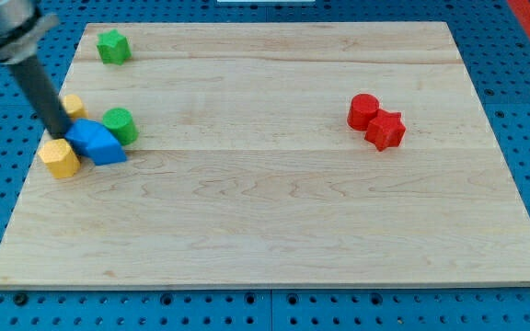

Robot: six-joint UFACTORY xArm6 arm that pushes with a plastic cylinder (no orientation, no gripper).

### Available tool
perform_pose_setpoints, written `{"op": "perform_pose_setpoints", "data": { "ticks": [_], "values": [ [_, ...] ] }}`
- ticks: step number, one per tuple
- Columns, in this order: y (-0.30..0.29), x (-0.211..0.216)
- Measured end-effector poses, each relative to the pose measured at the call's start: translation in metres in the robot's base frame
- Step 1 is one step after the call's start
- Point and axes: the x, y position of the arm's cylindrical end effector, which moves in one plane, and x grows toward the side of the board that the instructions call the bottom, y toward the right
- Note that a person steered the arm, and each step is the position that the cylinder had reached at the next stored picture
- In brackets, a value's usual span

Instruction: Push the blue blocks towards the bottom left side of the board

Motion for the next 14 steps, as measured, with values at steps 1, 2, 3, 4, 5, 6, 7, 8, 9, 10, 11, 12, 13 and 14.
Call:
{"op": "perform_pose_setpoints", "data": {
  "ticks": [1,2,3,4,5,6,7,8,9,10,11,12,13,14],
  "values": [
    [0.021,0.001],
    [0.062,0.004],
    [0.102,0.006],
    [0.109,0.031],
    [0.109,0.064],
    [0.159,0.072],
    [0.164,0.098],
    [0.157,0.132],
    [0.089,0.134],
    [0.056,0.134],
    [0.078,0.134],
    [0.14,0.125],
    [0.128,0.102],
    [0.114,0.099]
  ]
}}
